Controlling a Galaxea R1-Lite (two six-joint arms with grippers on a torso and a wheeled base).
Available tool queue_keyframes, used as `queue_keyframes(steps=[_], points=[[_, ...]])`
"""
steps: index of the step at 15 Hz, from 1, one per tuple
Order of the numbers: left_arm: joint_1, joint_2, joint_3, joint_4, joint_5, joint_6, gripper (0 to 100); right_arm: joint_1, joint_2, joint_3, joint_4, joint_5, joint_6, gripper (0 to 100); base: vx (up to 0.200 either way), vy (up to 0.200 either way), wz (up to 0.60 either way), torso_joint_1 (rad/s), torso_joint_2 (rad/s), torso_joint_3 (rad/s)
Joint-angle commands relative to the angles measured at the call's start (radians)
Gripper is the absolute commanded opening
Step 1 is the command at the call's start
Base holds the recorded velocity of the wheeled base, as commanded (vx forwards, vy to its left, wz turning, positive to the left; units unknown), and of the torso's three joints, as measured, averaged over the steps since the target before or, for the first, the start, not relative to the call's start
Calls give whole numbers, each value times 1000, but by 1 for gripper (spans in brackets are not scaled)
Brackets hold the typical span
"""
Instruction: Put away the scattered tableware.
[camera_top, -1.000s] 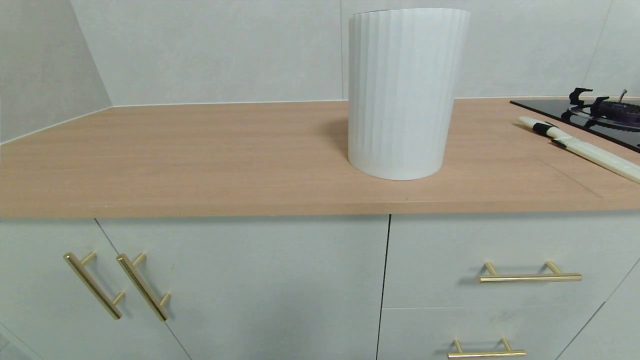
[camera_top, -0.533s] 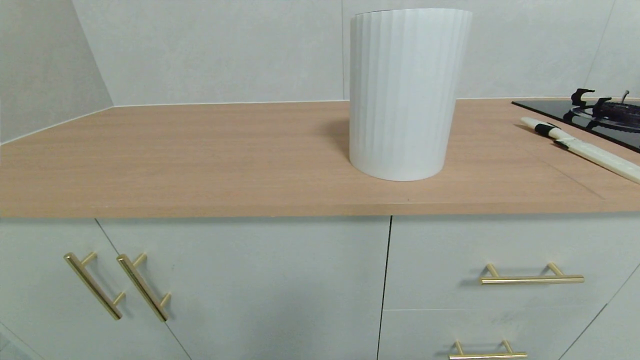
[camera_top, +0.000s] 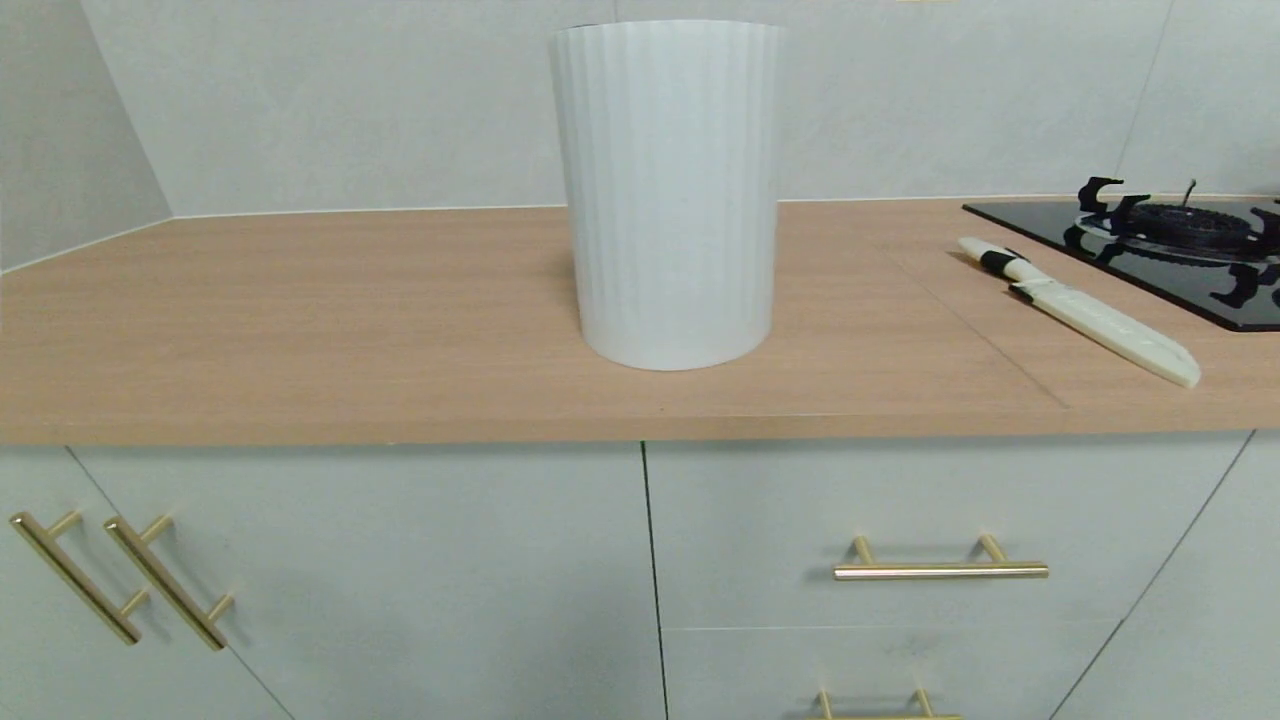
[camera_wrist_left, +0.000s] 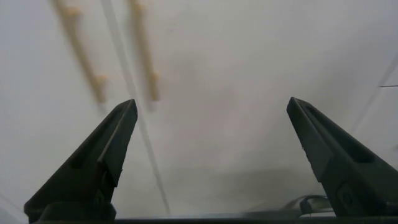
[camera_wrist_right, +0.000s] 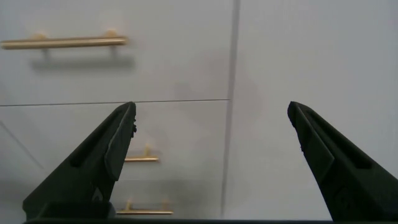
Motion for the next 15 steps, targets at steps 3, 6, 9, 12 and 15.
queue_keyframes(steps=[3, 6, 9, 12, 15], points=[[0, 0, 0, -1, 0, 0, 100, 0, 1, 0, 0, 0, 0, 100, 0, 0, 0, 0, 0, 0], [0, 0, 0, -1, 2, 0, 100, 0, 1, 0, 0, 0, -2, 100, 0, 0, 0, 0, 0, 0], [0, 0, 0, -1, 0, 0, 100, 0, 1, 0, 0, 0, -2, 100, 0, 0, 0, 0, 0, 0], [1, 0, 0, -1, 0, 0, 100, 0, 1, 0, 0, 0, -2, 100, 0, 0, 0, 0, 0, 0], [0, 0, 0, -1, 2, 0, 100, 0, 1, 0, 0, 0, -2, 100, 0, 0, 0, 0, 0, 0]])
